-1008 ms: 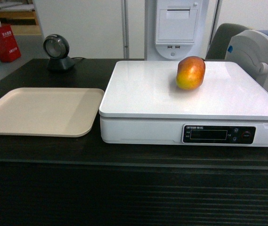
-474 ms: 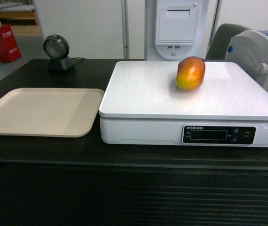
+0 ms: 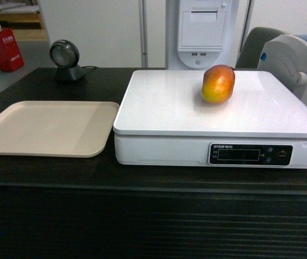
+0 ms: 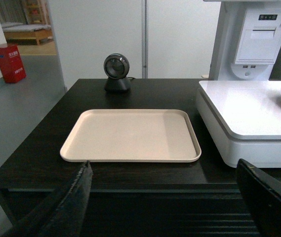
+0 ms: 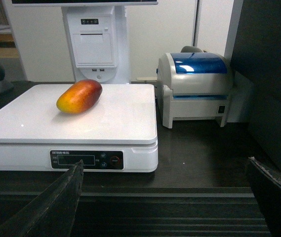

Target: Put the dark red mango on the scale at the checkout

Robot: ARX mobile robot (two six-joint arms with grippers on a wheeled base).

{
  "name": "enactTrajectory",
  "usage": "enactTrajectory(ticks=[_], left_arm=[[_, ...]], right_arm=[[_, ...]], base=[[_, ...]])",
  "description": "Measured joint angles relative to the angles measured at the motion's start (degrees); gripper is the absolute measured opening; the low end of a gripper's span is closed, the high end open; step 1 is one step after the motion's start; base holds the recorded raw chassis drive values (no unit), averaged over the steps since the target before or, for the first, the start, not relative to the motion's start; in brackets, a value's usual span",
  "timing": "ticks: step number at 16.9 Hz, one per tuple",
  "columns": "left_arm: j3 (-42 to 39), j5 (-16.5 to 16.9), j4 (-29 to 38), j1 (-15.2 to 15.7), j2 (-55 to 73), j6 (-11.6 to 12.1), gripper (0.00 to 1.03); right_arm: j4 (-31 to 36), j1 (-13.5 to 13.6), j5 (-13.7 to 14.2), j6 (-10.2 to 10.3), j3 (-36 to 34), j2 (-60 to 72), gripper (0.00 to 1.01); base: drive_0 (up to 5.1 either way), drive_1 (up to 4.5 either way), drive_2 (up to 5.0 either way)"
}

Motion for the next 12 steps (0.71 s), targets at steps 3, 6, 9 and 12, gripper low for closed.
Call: enactTrajectory(ticks=[3, 6, 9, 12], left_arm=[[0.0, 0.0, 0.0, 0.0, 0.0, 0.0, 0.97], [0.0, 0.0, 0.0, 0.0, 0.0, 0.0, 0.98], [0.0, 0.0, 0.0, 0.0, 0.0, 0.0, 0.98], [0.0, 0.0, 0.0, 0.0, 0.0, 0.0, 0.98]], right_arm=[[0.0, 0.0, 0.0, 0.0, 0.0, 0.0, 0.98], [0.0, 0.0, 0.0, 0.0, 0.0, 0.0, 0.98], [0.0, 0.0, 0.0, 0.0, 0.0, 0.0, 0.98], [0.0, 0.0, 0.0, 0.0, 0.0, 0.0, 0.98]], base=[[0.0, 0.0, 0.0], [0.0, 0.0, 0.0], [0.0, 0.0, 0.0], [0.0, 0.0, 0.0]])
